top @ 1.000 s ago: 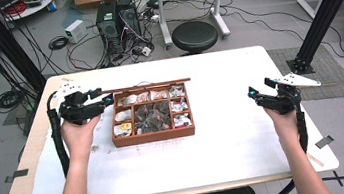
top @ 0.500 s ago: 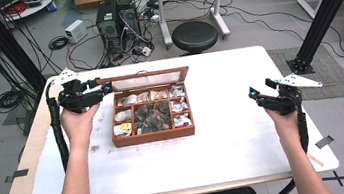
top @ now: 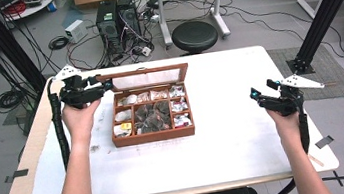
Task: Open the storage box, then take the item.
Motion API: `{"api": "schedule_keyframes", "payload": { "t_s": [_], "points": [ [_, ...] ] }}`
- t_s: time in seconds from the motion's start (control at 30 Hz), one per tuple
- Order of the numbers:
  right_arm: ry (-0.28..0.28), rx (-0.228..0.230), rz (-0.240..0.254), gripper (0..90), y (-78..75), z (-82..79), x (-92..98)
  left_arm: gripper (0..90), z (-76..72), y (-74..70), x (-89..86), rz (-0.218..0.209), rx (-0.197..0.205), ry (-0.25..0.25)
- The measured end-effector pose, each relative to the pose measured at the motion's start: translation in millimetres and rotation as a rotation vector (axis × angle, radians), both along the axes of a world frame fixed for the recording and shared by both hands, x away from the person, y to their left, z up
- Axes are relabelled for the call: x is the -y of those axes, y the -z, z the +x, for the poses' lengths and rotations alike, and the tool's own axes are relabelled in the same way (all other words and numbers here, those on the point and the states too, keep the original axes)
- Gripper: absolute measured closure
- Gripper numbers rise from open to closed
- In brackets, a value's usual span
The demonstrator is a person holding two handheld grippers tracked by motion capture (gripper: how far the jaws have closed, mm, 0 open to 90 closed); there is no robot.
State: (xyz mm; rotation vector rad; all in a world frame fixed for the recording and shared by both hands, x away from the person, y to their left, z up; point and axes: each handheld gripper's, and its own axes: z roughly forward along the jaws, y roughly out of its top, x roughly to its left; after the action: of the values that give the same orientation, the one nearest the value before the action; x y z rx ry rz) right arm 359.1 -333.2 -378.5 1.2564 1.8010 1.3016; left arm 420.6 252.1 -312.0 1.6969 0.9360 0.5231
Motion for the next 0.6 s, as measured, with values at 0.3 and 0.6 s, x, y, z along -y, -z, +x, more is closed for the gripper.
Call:
{"api": "schedule_keyframes", "payload": {
  "t_s": [0.3,0.6],
  "points": [
    [0.008,0.016,0.006,25.6,-3.5,-7.0,4.8,42.8,-1.0,-0.9,1.0,0.010,-0.001,-0.006],
    [-0.027,0.026,-0.012,25.5,-14.9,-6.4,-4.8,42.7,-0.9,-1.1,0.9,0.006,-0.001,-0.006]
  ]
}}
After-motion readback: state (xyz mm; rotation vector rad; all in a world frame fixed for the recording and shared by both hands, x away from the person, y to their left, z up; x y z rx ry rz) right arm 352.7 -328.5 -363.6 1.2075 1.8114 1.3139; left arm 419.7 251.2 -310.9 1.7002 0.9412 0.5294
